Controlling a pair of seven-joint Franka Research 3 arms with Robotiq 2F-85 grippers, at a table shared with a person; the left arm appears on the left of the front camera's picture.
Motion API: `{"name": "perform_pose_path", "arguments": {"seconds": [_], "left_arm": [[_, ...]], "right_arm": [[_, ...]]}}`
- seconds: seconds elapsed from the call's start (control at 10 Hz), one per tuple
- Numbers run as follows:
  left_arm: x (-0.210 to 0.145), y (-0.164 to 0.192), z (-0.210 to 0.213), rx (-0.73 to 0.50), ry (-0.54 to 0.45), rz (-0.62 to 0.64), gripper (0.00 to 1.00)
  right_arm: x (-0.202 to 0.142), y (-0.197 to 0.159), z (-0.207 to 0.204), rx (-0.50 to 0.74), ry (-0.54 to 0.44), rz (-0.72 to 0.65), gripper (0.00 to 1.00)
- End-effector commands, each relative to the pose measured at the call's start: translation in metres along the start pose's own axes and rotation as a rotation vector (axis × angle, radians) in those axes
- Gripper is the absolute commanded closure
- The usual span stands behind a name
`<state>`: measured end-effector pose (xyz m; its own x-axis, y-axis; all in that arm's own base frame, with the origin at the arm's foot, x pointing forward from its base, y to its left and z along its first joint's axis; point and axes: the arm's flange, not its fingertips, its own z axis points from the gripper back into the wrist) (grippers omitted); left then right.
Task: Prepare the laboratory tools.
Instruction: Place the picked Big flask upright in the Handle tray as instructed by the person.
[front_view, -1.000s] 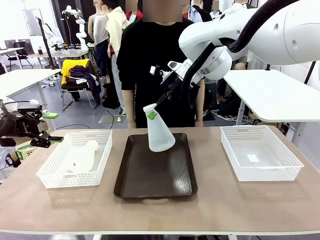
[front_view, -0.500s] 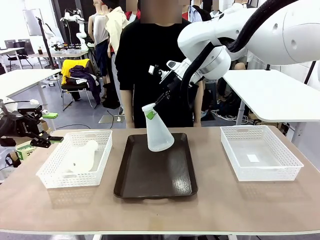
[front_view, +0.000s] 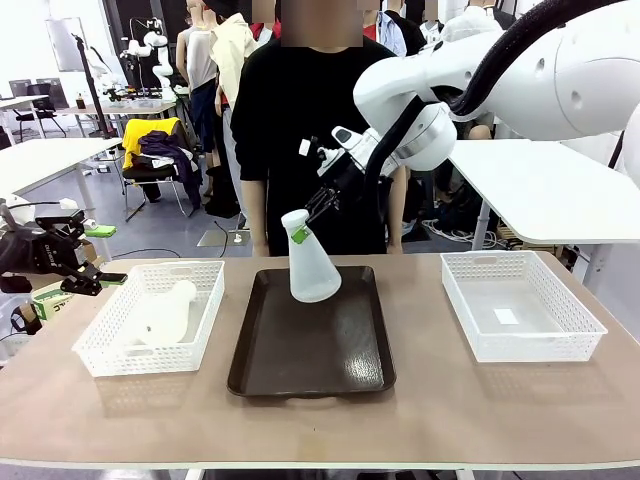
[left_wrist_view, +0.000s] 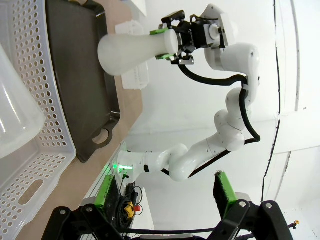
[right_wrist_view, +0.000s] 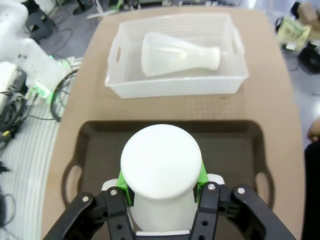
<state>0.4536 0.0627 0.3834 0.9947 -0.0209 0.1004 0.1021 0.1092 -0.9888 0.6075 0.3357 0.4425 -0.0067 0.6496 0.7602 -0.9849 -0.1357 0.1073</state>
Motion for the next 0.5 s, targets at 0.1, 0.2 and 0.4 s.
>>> {"name": "perform_pose_path", "arguments": {"seconds": [0.1,0.2,0.4], "left_arm": [[0.000,-0.002,0.002,-0.003,-0.002,-0.003,0.00],[0.000,-0.002,0.002,-0.003,-0.002,-0.003,0.00],[0.000,-0.002,0.002,-0.003,-0.002,-0.003,0.00]], "right_arm": [[-0.025,-0.004,-0.003,-0.086,-0.175,0.076,1.00],[-0.034,-0.010,-0.007,-0.100,-0.196,0.076,1.00],[-0.045,-0.014,-0.019,-0.118,-0.237,0.059,1.00]]}}
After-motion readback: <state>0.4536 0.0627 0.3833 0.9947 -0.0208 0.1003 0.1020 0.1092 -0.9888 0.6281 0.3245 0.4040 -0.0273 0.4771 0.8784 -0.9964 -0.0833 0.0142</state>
